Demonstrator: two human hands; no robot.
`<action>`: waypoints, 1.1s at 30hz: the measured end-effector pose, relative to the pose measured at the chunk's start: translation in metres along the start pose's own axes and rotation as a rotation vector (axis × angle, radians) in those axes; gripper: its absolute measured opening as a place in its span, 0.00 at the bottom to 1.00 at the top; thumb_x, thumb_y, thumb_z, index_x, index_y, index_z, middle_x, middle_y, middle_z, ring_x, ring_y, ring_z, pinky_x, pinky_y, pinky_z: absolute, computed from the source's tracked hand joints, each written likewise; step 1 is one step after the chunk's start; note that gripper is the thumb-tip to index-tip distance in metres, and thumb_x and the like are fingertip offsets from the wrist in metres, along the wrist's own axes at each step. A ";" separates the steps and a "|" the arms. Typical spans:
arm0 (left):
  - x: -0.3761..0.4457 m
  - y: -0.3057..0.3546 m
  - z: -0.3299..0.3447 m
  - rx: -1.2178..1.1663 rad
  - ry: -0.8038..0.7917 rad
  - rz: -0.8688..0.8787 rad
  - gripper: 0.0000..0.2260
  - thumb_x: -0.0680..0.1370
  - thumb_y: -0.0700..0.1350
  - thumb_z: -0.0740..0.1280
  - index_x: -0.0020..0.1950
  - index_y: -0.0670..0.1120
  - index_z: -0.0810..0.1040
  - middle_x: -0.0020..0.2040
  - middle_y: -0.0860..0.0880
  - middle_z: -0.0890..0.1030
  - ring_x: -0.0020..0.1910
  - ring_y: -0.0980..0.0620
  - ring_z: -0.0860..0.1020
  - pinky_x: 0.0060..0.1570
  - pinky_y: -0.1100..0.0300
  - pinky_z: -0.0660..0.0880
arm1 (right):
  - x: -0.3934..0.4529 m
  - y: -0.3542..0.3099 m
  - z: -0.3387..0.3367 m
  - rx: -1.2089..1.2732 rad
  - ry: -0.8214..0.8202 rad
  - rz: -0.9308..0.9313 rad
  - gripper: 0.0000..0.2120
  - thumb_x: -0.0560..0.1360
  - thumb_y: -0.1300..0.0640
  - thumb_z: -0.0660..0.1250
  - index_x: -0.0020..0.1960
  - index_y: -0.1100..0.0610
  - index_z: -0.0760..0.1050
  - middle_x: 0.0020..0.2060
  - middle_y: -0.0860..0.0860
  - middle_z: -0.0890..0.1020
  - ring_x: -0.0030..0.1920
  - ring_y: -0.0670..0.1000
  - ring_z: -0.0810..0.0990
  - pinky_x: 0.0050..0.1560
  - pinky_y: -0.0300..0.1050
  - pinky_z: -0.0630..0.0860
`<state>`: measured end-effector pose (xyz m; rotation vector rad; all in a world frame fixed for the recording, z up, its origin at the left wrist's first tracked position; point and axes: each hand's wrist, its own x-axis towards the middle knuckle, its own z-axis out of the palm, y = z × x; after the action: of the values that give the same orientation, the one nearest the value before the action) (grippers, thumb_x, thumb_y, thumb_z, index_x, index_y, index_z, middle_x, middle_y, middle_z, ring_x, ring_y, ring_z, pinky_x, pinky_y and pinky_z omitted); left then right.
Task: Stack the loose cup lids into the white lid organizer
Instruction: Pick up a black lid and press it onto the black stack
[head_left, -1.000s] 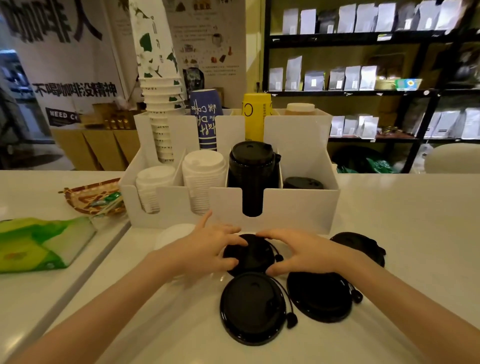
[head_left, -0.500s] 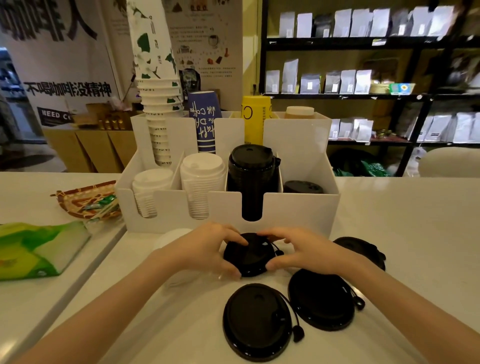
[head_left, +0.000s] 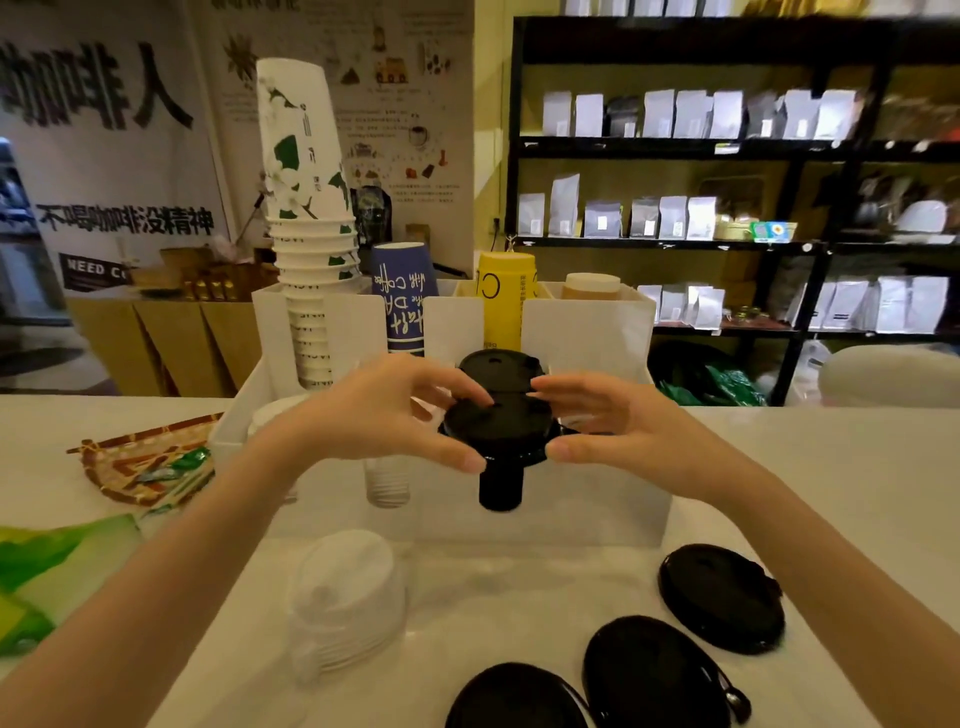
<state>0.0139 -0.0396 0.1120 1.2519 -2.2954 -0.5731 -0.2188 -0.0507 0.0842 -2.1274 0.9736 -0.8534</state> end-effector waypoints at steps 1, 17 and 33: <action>0.003 0.002 -0.007 -0.037 0.022 0.006 0.21 0.59 0.57 0.74 0.51 0.61 0.77 0.53 0.60 0.79 0.55 0.59 0.77 0.54 0.61 0.75 | 0.004 -0.003 -0.004 0.027 0.026 -0.018 0.26 0.63 0.49 0.70 0.61 0.45 0.70 0.56 0.39 0.77 0.56 0.37 0.76 0.54 0.31 0.75; 0.049 -0.033 0.000 -0.402 0.336 0.097 0.21 0.65 0.41 0.73 0.57 0.51 0.76 0.57 0.55 0.78 0.61 0.57 0.75 0.63 0.62 0.70 | 0.055 0.026 0.001 0.218 0.288 -0.092 0.27 0.67 0.59 0.70 0.65 0.50 0.67 0.59 0.43 0.76 0.62 0.42 0.74 0.58 0.30 0.71; 0.063 -0.045 0.010 -0.251 0.217 0.017 0.17 0.70 0.46 0.70 0.58 0.51 0.75 0.59 0.50 0.78 0.60 0.53 0.74 0.65 0.49 0.68 | 0.061 0.038 0.004 0.072 0.342 -0.029 0.23 0.68 0.55 0.70 0.61 0.47 0.69 0.51 0.37 0.76 0.55 0.40 0.76 0.52 0.28 0.72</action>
<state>0.0078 -0.1147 0.0907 1.1148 -1.9852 -0.6612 -0.1993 -0.1183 0.0710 -1.9756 1.0634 -1.2762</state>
